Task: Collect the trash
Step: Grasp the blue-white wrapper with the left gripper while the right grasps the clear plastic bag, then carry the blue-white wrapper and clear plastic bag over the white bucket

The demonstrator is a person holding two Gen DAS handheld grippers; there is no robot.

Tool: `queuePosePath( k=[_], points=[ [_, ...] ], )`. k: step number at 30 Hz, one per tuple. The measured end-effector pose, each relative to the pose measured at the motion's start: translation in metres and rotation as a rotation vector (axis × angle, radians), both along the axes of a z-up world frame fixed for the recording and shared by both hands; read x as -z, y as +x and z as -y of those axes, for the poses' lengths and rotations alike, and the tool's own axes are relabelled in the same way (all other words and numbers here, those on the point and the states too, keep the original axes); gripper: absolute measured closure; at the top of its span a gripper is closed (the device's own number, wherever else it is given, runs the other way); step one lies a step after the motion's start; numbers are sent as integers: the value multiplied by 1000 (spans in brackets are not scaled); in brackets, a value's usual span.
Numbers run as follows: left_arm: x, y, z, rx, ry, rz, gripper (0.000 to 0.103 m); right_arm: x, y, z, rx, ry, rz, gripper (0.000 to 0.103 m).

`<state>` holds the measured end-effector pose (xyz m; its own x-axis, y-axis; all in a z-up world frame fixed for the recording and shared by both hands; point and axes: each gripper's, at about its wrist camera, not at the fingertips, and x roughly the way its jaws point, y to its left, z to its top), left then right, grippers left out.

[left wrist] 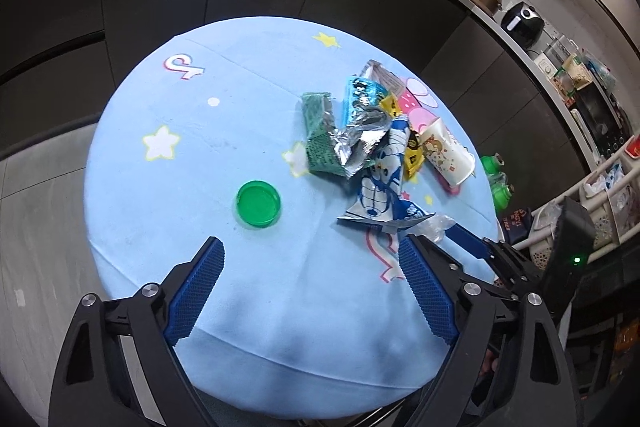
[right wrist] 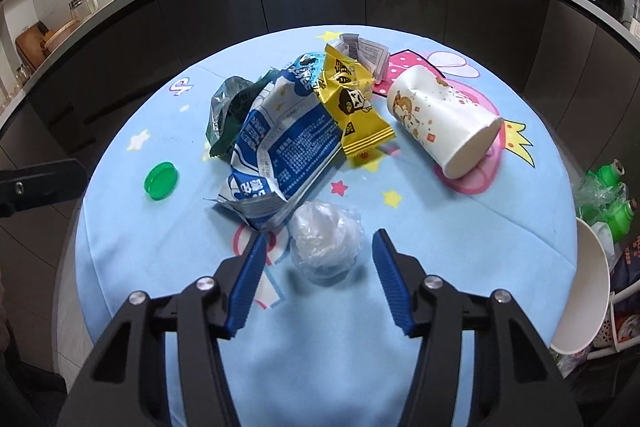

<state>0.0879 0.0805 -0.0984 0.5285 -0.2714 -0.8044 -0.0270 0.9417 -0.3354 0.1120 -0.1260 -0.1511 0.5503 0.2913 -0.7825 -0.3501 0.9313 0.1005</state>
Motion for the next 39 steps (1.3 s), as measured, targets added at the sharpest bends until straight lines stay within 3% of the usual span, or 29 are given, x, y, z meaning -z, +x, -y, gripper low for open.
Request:
queuePosePath(
  k=[1,3,6,11,16,19,26,27,28,29,39],
  points=[
    [0,2,3,15,-10,-1,23,1,1,-1,-5,-3,4,57],
    [0,7,10,42,-29,-9,28,4,3,-1,-14,-16,1,81],
    [1,18,25,82,-63,-19,37,3,1,5,-21,5,2,86],
    [14,47,50,127,-113,-51,59,-6,-9,21,-8,29,19,86],
    [25,73,72,139,-98,-66,61,-13,-13,34,14,57,24,86],
    [33,87,79,135,-95,-91,72,-14,-15,37,22,76,25,86],
    [44,102,81,109,-93,-128,75,-18,-19,39,24,96,29,86],
    [45,102,80,106,-94,-134,80,-18,-19,39,24,98,31,86],
    [47,103,80,110,-94,-144,96,-20,-20,40,24,102,34,86],
    [46,102,79,112,-100,-148,98,-23,-21,41,24,105,40,86],
    [-15,63,88,158,-68,-10,99,-50,-36,61,56,147,116,86]
  ],
)
